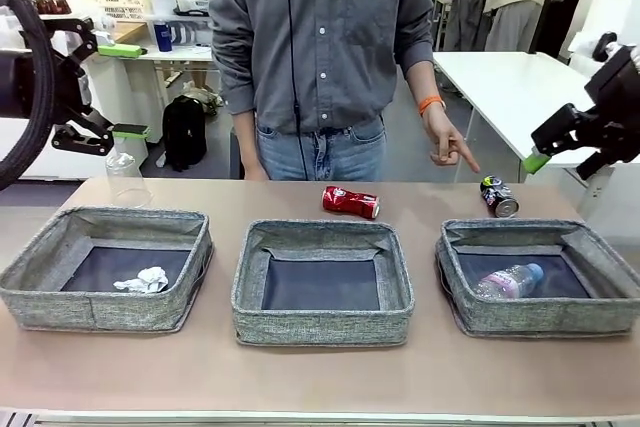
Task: Sort the waste into the appropriate baskets.
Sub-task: Pick up the waste item pointed out by the person.
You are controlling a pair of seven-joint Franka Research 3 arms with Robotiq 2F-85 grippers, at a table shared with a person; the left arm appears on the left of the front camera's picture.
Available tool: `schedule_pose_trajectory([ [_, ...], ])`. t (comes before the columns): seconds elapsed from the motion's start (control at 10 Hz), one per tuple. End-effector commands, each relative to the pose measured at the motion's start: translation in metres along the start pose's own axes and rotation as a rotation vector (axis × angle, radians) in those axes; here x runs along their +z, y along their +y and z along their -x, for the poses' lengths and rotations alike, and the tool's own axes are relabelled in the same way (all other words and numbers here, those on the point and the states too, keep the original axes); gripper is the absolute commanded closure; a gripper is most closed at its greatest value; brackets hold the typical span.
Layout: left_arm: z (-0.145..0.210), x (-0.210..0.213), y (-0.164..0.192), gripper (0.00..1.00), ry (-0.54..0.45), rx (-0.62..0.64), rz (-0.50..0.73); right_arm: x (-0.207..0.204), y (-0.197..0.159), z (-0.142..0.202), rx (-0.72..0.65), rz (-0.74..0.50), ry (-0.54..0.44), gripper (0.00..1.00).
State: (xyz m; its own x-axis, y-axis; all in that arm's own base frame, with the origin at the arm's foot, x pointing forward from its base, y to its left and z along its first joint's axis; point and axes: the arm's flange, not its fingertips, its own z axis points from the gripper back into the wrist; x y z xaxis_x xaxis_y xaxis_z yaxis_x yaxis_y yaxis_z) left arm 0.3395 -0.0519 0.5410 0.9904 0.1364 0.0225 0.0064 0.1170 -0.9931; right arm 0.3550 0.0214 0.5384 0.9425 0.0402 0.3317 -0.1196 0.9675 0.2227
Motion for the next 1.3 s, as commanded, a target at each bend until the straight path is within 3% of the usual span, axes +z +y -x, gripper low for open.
schedule_pose_trajectory([
  [0.0,0.001,-0.002,-0.003,0.00,0.000,-0.006,0.021,-0.025,-0.002,-0.046,0.018,0.064,0.035,0.00],
  [0.2,0.001,-0.002,-0.003,0.00,0.000,-0.006,0.021,-0.070,-0.025,-0.101,-0.062,0.108,0.096,0.00],
  [0.4,0.001,-0.002,-0.003,0.00,0.000,-0.006,0.021,-0.121,-0.055,-0.143,-0.119,0.155,0.087,0.00],
  [0.6,0.001,-0.002,-0.003,0.00,0.000,-0.006,0.021,-0.161,-0.071,-0.158,-0.079,0.177,0.038,0.00],
  [0.8,0.001,-0.002,-0.003,0.00,0.000,-0.006,0.021,-0.189,-0.093,-0.161,-0.083,0.187,-0.088,0.00],
  [0.9,0.001,-0.002,-0.003,0.00,0.000,-0.006,0.021,-0.193,-0.096,-0.158,-0.141,0.167,-0.071,0.00],
  [1.0,0.001,-0.002,-0.003,0.00,0.000,-0.006,0.021,-0.186,-0.087,-0.164,-0.095,0.158,-0.011,0.00],
  [1.2,0.001,-0.002,-0.003,0.00,0.000,-0.006,0.021,-0.195,-0.093,-0.165,-0.106,0.165,-0.042,0.00],
])
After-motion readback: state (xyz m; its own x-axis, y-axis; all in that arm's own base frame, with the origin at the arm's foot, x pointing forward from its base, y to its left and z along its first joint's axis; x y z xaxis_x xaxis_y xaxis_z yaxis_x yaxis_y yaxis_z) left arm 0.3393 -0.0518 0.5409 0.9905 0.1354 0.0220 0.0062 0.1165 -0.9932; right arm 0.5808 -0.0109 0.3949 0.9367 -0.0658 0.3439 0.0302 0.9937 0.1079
